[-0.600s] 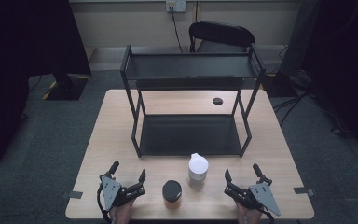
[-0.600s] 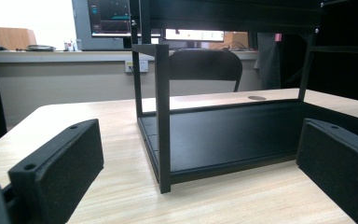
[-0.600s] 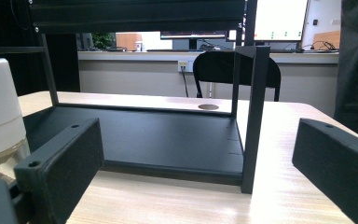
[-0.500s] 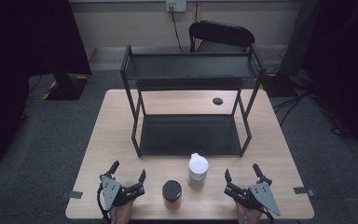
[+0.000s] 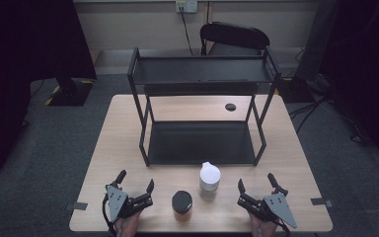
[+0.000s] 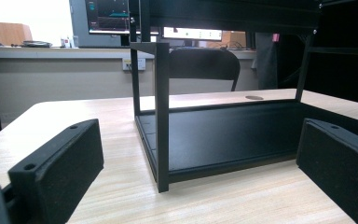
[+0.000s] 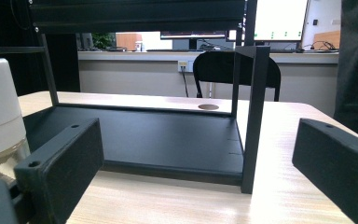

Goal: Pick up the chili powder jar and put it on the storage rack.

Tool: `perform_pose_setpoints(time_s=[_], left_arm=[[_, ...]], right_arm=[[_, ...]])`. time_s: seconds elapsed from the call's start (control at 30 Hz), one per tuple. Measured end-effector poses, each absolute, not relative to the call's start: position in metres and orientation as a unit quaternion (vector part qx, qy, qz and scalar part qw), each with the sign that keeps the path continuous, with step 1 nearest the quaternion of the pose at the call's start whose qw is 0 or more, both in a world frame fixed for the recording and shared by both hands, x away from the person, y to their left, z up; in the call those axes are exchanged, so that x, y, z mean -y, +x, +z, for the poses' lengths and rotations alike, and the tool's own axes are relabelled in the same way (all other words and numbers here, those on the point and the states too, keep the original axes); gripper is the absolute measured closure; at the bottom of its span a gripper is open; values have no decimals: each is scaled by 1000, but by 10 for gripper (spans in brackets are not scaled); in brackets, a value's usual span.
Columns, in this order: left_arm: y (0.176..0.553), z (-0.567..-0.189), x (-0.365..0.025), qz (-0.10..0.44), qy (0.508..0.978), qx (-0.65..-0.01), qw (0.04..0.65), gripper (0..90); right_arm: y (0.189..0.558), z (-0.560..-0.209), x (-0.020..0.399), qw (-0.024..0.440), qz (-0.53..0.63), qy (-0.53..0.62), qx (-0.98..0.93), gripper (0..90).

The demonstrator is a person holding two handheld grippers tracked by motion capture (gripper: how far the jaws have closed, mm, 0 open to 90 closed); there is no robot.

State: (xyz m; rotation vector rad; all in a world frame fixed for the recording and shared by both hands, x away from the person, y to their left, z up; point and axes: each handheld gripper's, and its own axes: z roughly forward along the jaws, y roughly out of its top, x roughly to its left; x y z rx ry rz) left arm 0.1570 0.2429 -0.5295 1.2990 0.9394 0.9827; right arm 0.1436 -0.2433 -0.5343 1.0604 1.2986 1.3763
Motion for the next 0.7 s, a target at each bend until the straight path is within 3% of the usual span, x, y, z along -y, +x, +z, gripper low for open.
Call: perform_pose_setpoints(time_s=[0.7], left_arm=[[137, -506, -246, 399, 561, -376, 620, 1]], right_arm=[[144, -534, 243, 467, 561, 432, -529, 6]])
